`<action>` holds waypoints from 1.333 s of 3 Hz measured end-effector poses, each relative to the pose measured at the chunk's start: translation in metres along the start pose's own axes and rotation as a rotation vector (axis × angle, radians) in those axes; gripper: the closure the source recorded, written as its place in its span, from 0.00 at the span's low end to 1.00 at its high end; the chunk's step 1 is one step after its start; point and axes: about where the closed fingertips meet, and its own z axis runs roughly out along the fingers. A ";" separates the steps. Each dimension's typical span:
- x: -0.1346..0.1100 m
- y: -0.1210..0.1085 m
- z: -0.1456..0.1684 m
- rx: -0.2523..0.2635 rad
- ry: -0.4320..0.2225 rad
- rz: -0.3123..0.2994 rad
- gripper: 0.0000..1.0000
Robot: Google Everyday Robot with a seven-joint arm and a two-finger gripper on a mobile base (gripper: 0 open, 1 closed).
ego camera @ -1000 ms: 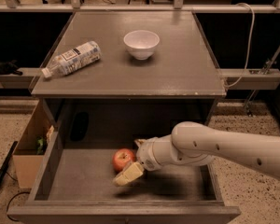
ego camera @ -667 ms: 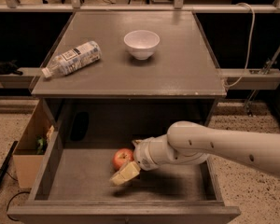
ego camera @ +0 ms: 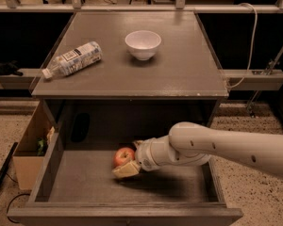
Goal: Pick apple from top drawer and place on counter
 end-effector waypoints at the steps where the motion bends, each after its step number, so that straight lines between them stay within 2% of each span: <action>1: 0.000 0.000 0.000 0.000 0.000 0.000 0.60; 2: 0.000 0.000 0.000 0.000 0.000 0.000 0.83; 3: 0.000 0.000 0.000 0.000 0.000 0.000 1.00; 4: 0.000 0.000 0.000 0.000 0.000 0.000 1.00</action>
Offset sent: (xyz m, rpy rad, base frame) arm 0.0000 0.0000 0.0000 0.0000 0.0000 0.0000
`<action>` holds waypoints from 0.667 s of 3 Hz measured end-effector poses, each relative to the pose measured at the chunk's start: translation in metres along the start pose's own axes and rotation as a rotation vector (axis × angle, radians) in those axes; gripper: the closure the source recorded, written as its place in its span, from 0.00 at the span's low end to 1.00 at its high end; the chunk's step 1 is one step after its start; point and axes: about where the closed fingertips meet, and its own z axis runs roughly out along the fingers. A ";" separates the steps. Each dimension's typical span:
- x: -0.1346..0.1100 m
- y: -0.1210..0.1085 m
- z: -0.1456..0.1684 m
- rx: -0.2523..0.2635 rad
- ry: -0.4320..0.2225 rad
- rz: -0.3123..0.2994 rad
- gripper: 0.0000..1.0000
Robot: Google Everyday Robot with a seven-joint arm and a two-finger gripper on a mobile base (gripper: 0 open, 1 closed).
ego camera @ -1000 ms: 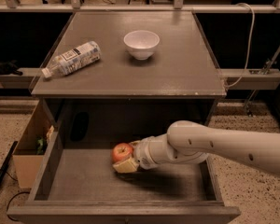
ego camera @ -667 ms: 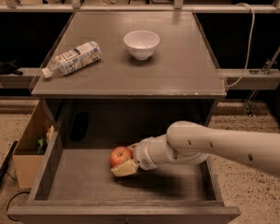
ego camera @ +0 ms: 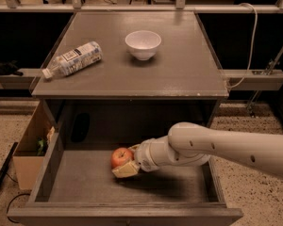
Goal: Pick apple from top drawer and place on counter
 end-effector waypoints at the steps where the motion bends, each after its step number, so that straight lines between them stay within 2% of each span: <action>1: 0.000 -0.001 0.000 -0.002 0.012 0.003 1.00; 2: -0.002 -0.003 -0.010 0.024 0.027 -0.004 1.00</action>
Offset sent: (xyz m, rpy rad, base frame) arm 0.0059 -0.0275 0.0239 -0.0866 -0.0376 -0.0406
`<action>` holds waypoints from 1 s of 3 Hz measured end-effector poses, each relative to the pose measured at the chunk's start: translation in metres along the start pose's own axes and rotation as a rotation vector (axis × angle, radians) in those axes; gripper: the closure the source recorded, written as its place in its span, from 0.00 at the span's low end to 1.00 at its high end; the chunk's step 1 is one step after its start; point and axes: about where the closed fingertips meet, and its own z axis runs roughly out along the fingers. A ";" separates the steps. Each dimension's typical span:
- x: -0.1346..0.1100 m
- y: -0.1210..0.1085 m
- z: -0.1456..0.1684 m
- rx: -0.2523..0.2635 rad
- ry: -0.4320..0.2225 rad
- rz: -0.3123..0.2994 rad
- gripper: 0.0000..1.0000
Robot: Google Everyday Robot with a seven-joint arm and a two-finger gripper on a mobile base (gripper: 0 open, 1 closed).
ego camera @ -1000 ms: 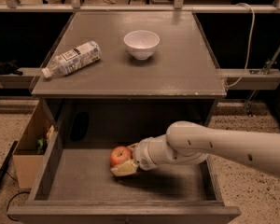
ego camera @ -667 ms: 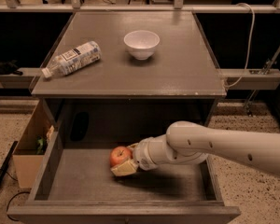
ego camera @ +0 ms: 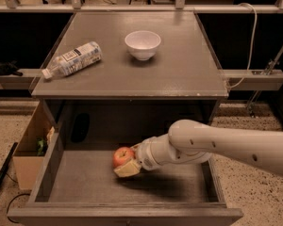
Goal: Pick apple from top drawer and place on counter
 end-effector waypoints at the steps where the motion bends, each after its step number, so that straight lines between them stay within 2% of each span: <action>1: -0.011 0.003 -0.035 0.054 -0.011 -0.027 1.00; 2: -0.043 0.001 -0.092 0.107 -0.054 -0.062 1.00; 3: -0.086 0.010 -0.155 0.135 -0.078 -0.114 1.00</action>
Offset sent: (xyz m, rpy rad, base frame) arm 0.0000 -0.0723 0.1936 0.0356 -0.2031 -0.0317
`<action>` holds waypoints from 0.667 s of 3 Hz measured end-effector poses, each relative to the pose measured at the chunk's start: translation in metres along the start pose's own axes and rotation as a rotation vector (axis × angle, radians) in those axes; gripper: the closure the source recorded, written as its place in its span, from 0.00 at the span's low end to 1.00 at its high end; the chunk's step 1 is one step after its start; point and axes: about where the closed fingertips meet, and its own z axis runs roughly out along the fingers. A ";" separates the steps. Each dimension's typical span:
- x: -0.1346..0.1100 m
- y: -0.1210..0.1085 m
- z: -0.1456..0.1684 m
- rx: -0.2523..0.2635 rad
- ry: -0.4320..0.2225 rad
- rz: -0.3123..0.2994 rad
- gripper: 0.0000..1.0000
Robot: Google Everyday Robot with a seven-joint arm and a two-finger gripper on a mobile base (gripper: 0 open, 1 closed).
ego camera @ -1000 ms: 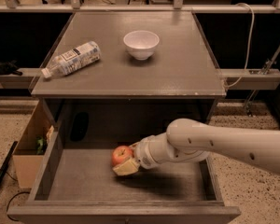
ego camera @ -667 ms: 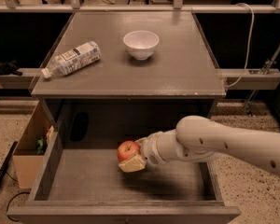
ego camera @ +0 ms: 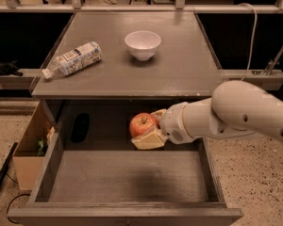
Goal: Pick apple from top drawer and place on counter
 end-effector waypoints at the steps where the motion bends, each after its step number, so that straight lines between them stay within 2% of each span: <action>1: -0.051 0.000 -0.067 0.036 -0.028 -0.054 1.00; 2: -0.051 0.000 -0.067 0.036 -0.028 -0.054 1.00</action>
Offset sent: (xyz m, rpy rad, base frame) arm -0.0034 -0.0198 0.0661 -0.0003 -0.0572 -0.0089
